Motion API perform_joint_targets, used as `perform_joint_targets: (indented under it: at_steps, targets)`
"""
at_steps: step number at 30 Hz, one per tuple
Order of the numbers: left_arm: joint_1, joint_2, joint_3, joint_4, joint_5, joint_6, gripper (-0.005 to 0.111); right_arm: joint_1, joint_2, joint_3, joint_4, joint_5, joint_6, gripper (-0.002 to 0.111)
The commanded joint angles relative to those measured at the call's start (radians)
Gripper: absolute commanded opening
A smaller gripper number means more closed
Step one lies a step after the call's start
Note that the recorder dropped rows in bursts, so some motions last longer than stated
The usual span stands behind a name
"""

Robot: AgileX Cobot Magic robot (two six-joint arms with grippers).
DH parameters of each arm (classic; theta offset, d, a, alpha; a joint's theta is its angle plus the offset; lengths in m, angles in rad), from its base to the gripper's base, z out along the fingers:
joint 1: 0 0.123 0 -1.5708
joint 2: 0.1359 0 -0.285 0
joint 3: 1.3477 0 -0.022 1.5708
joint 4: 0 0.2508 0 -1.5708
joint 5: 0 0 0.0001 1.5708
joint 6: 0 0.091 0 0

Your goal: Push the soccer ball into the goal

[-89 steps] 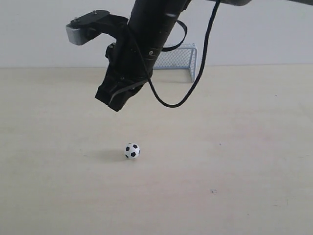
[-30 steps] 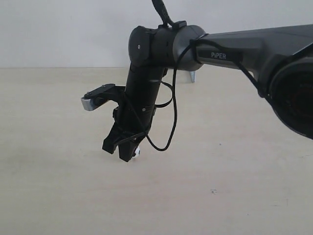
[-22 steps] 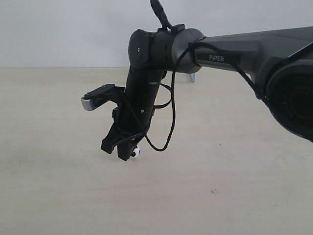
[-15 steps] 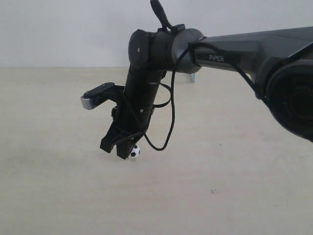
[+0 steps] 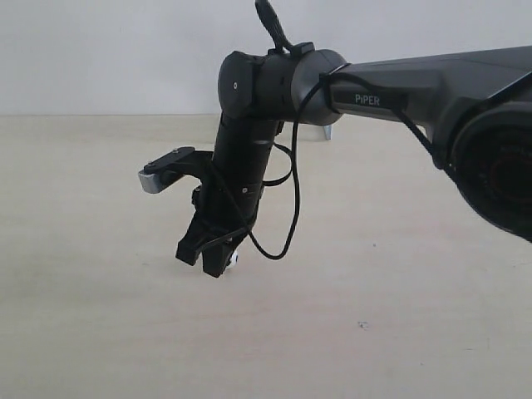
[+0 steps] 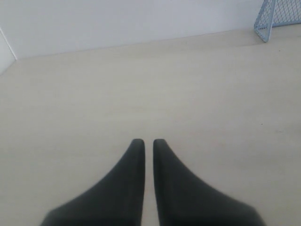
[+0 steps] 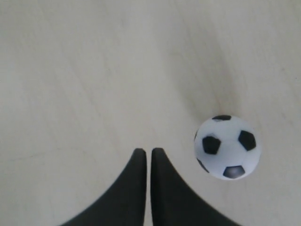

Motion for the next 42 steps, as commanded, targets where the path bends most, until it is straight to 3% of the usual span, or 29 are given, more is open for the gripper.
perform_joint_targets:
  at_steps: [1, 24, 33, 42]
  targets:
    - [-0.008, 0.005, -0.004, 0.000, -0.003, -0.009, 0.006, 0.002, -0.001, -0.005, -0.009, -0.013, -0.022, 0.000]
    - [-0.008, 0.005, -0.004, 0.000, -0.003, -0.009, 0.006, 0.000, 0.020, -0.005, -0.027, -0.001, -0.034, 0.000]
    - [-0.008, 0.005, -0.004, 0.000, -0.003, -0.009, 0.006, 0.000, 0.020, -0.005, 0.113, 0.015, -0.109, 0.000]
    - [-0.008, 0.005, -0.004, 0.000, -0.003, -0.009, 0.006, 0.000, 0.020, -0.005, 0.107, 0.015, -0.113, 0.000]
